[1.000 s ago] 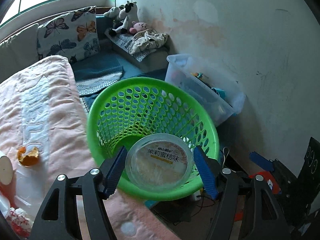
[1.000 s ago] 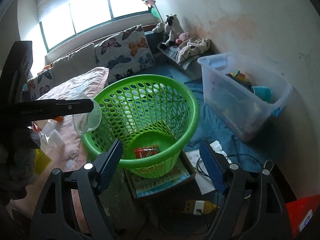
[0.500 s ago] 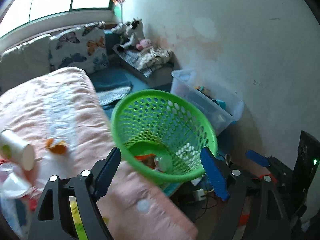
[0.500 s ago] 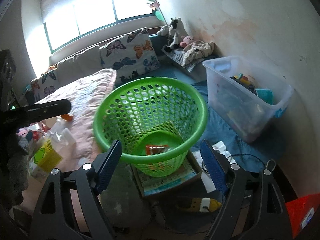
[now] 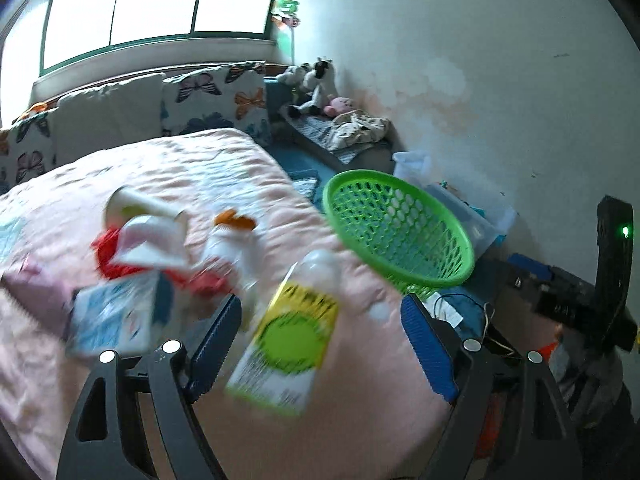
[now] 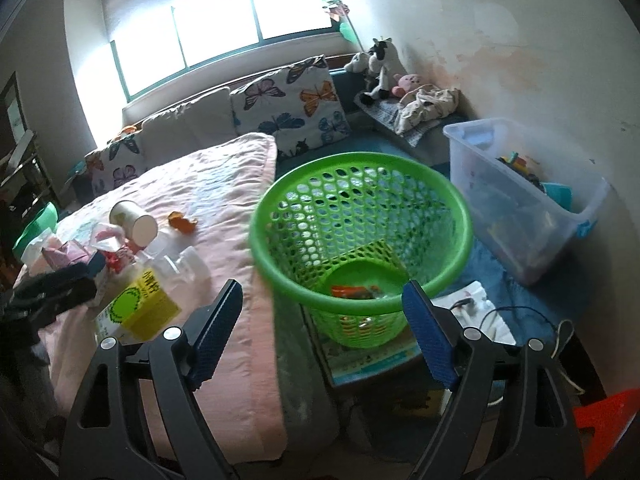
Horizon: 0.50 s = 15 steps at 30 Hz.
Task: Collect trash
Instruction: 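Grasp the yellow-green juice bottle with the left gripper and lift it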
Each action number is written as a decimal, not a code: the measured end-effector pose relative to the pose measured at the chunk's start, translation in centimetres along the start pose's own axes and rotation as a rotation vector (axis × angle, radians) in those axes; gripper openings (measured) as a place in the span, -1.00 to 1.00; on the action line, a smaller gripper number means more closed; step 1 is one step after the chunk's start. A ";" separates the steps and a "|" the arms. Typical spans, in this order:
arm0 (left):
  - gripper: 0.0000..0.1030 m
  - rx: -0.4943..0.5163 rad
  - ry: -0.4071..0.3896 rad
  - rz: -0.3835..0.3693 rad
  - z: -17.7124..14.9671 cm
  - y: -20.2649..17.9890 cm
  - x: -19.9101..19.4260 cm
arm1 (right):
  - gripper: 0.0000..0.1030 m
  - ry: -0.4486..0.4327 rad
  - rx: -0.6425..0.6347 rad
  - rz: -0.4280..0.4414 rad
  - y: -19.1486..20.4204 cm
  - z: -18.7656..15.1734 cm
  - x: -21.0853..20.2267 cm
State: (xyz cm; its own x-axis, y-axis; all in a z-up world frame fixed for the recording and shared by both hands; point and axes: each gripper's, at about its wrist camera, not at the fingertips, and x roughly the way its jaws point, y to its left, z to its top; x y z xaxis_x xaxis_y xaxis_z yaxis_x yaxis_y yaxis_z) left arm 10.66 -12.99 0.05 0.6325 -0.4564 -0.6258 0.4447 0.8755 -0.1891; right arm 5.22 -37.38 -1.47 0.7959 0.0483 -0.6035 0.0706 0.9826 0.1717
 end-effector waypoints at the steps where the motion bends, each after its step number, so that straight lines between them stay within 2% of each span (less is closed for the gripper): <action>1: 0.53 0.000 -0.004 0.004 -0.6 0.4 -0.3 | 0.59 0.002 -0.004 0.005 0.4 0.0 0.0; 8: 0.53 -0.016 0.040 0.020 -3.6 2.3 0.4 | 0.59 0.007 -0.029 0.020 1.9 0.0 0.3; 15: 0.53 0.002 0.064 0.006 -4.8 2.6 2.0 | 0.59 0.019 -0.020 0.025 2.1 -0.3 0.6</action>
State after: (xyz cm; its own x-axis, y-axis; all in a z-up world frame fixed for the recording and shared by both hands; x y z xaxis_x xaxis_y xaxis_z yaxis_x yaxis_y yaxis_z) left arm 10.09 -10.85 -5.33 0.5937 -0.4399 -0.6738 0.4423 0.8779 -0.1833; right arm 5.71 -35.29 -1.70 0.7854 0.0765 -0.6142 0.0386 0.9843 0.1720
